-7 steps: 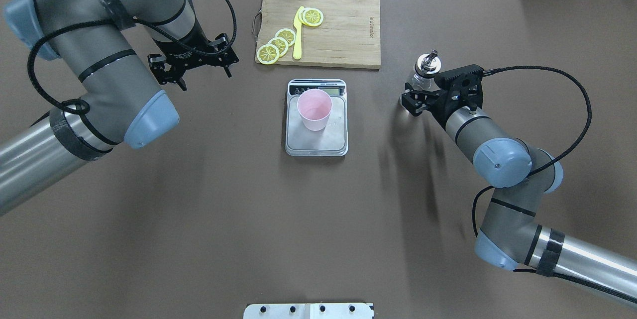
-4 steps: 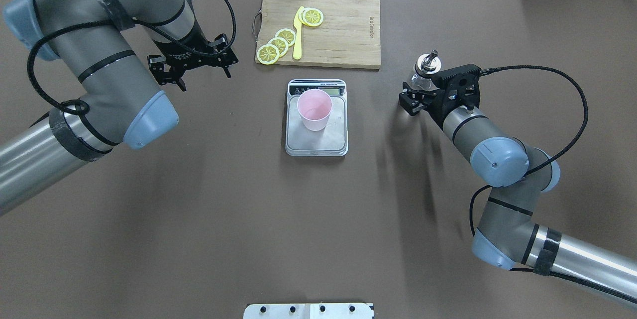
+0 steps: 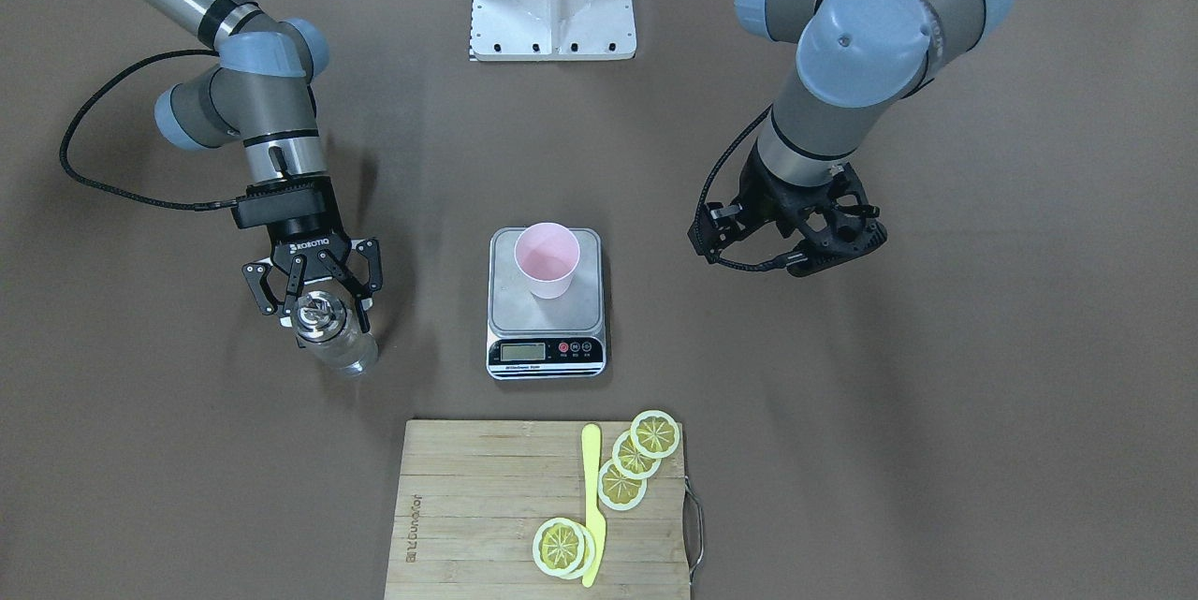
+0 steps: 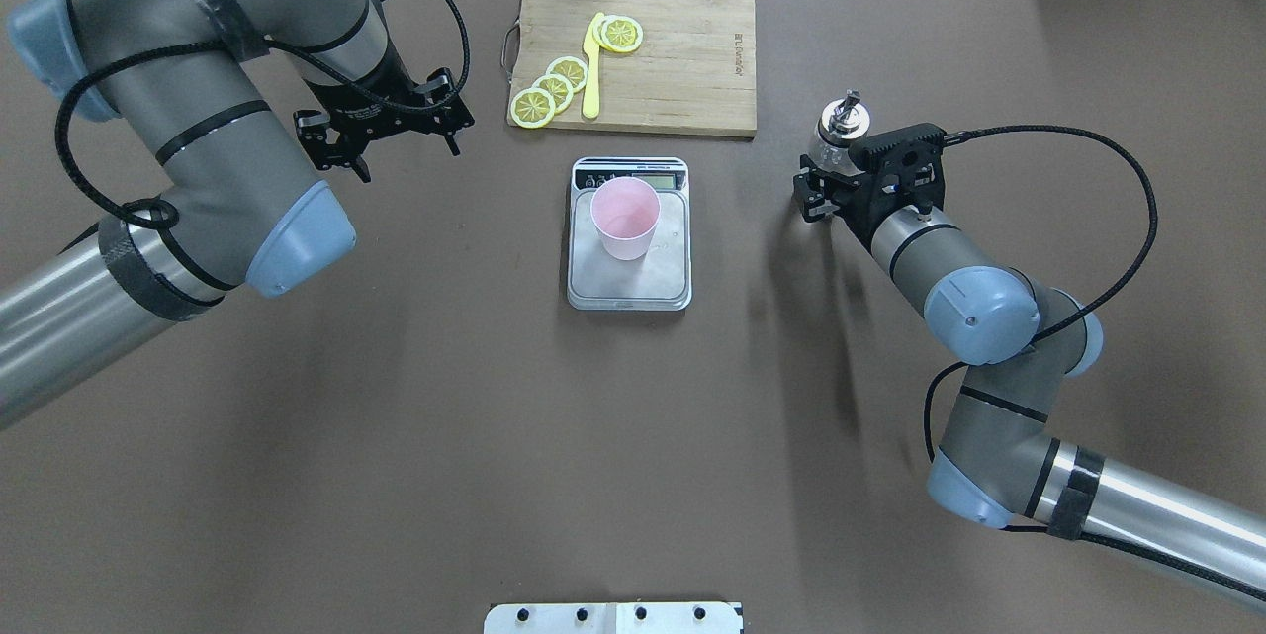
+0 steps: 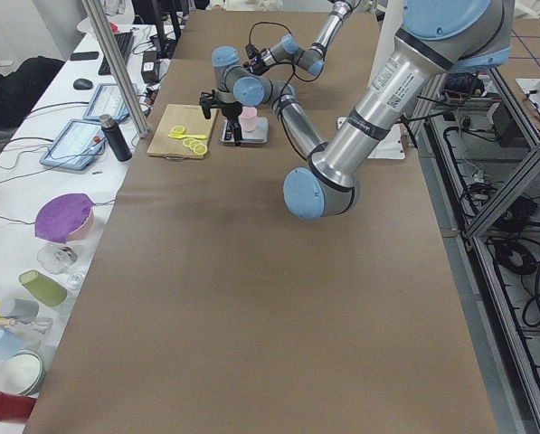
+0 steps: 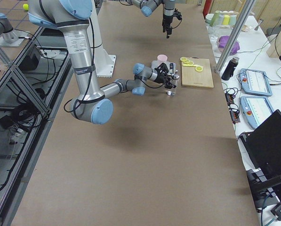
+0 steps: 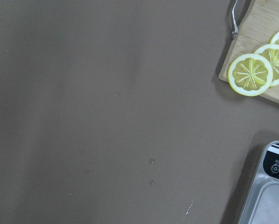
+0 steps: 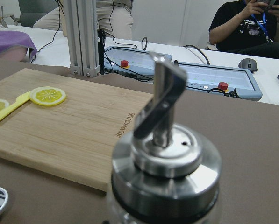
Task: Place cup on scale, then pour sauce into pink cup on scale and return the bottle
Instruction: 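Lift the bottle with the right gripper and move it over the cup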
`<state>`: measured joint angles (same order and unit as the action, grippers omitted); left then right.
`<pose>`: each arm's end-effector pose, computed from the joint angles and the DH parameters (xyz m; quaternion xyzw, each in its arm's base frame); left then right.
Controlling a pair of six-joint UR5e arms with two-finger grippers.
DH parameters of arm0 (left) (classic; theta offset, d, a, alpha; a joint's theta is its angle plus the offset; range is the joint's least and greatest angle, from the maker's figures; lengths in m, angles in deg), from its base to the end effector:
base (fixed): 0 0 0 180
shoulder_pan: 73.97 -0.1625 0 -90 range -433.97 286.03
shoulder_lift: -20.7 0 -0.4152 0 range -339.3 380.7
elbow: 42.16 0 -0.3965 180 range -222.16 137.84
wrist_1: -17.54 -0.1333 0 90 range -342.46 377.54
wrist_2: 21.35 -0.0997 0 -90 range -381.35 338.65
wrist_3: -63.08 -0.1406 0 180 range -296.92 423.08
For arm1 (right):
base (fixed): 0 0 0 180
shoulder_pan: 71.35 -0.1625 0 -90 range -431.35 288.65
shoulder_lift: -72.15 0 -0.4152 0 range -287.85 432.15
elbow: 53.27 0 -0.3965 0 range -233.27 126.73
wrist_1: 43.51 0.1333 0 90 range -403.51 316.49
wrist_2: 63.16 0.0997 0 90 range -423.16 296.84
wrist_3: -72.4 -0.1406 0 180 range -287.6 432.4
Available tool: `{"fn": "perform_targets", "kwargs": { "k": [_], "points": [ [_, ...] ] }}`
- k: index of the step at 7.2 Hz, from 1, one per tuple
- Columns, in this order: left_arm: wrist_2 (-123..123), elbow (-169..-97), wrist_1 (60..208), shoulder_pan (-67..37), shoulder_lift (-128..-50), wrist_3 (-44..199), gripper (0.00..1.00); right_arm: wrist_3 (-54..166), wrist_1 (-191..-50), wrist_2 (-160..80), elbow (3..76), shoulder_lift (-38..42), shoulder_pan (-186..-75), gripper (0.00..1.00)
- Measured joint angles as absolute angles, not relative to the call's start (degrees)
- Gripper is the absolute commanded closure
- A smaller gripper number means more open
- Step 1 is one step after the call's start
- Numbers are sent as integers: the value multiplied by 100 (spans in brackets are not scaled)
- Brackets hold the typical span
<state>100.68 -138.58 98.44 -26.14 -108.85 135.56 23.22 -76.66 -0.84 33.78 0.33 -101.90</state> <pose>0.4205 -0.5517 0.2331 -0.0562 0.3972 -0.1542 0.9030 -0.4685 -0.5072 0.3963 0.4903 -0.3512 0.0699 0.7946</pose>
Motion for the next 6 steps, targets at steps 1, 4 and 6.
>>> {"fn": "perform_targets", "kwargs": {
  "k": [1,4,6],
  "points": [
    [10071,-13858,9850,-2611,-10884,13553,2,2346,-7864,126,3444,163,-10345,100],
    [10067,-13873,9857,-2587,-10874,13537,2,3052,-9799,263,4422,468,-10571,100],
    [10059,-13903,9863,-2499,-10825,13454,2,3645,-10834,-757,4777,609,-10004,100]
  ]
}}
